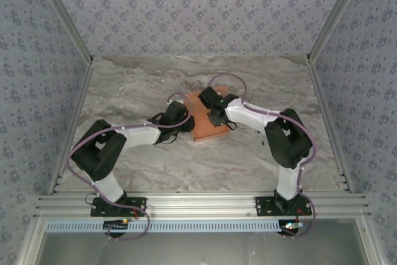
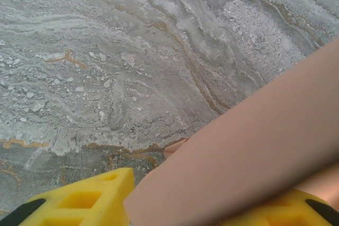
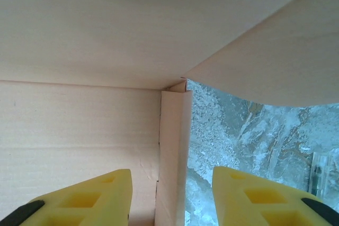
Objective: Fold the paper box
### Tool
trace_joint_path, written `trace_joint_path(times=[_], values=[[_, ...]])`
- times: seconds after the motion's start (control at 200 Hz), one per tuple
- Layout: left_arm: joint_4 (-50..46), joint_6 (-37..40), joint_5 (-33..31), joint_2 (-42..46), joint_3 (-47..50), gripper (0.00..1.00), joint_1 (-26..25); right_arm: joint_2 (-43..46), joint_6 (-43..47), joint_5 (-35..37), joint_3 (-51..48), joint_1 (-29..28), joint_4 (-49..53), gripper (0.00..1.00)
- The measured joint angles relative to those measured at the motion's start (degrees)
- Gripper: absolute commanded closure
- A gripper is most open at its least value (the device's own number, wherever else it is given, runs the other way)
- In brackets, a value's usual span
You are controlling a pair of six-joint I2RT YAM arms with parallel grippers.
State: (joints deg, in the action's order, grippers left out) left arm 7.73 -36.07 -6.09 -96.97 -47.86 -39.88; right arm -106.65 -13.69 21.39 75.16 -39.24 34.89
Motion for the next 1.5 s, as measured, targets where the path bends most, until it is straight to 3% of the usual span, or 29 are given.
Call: trace_joint_path(times=[0.215, 0.64, 0.879, 1.224, 1.499], values=[[-0.15, 0.04, 0.02, 0.07, -0.02, 0.56, -0.04, 0.66, 0.02, -2.86, -1.95, 2.08, -2.34, 0.54], [-0.28, 0.02, 0.02, 0.11, -0.11, 0.56, -0.37, -3.15, 1.55, -2.43, -1.92, 2.82, -3.89, 0.8], [-0.66, 0.04, 0.07, 0.33, -0.11, 0.55, -0.44, -4.94, 1.66, 2.05, -0.76, 1.14, -2.78, 0.87], [-4.7, 0.7, 0.52, 2.91, -0.09, 0.39, -0.52, -4.83, -1.49, 5.03, -1.46, -1.16, -1.29, 0.8], [-5.4, 0.68, 3.17, 8.7, 1.42, 0.29, -0.74, -1.68, -6.56, 4.96, -3.67, -4.02, 1.99, 0.61]])
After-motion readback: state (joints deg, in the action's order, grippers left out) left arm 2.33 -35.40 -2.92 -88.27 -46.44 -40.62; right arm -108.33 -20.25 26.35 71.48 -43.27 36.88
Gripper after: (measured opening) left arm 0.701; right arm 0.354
